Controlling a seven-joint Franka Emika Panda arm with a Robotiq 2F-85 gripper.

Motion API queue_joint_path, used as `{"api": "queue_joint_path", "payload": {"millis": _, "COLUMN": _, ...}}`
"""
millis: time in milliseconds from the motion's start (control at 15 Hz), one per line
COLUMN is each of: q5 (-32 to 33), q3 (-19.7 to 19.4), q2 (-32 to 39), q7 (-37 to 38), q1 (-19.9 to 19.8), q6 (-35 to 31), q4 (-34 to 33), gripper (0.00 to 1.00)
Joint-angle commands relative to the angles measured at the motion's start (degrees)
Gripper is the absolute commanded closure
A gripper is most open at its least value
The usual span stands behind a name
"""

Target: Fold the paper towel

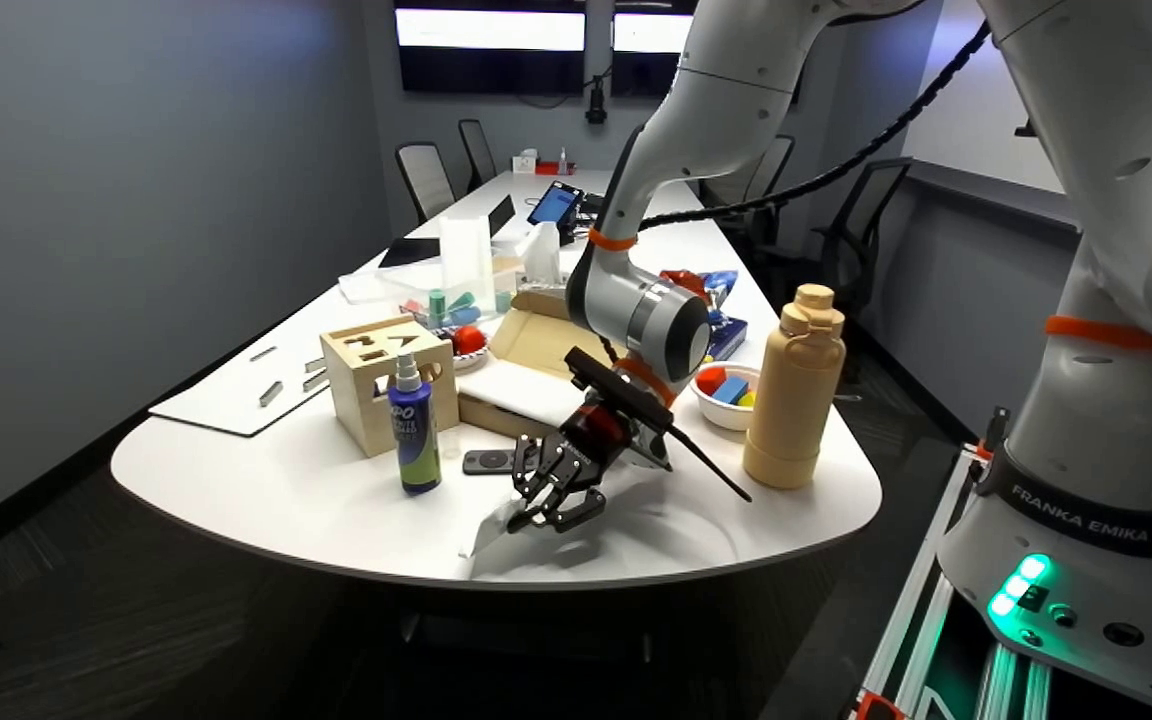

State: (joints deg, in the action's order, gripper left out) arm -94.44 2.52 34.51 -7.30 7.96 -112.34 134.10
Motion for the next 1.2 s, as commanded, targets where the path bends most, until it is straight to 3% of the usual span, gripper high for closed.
{"api": "queue_joint_path", "payload": {"millis": 0, "q5": -3.38, "q3": -0.27, "q2": -1.83, "q7": 0.28, "q1": -1.10, "q6": 0.85, "q4": 0.96, "gripper": 0.98}}
{"api": "queue_joint_path", "payload": {"millis": 533, "q5": -9.58, "q3": -2.22, "q2": -4.73, "q7": 0.79, "q1": -3.35, "q6": 0.17, "q4": 3.56, "gripper": 0.98}}
{"api": "queue_joint_path", "payload": {"millis": 1133, "q5": -10.57, "q3": -3.22, "q2": -8.22, "q7": 3.46, "q1": -3.56, "q6": -1.35, "q4": 6.76, "gripper": 0.98}}
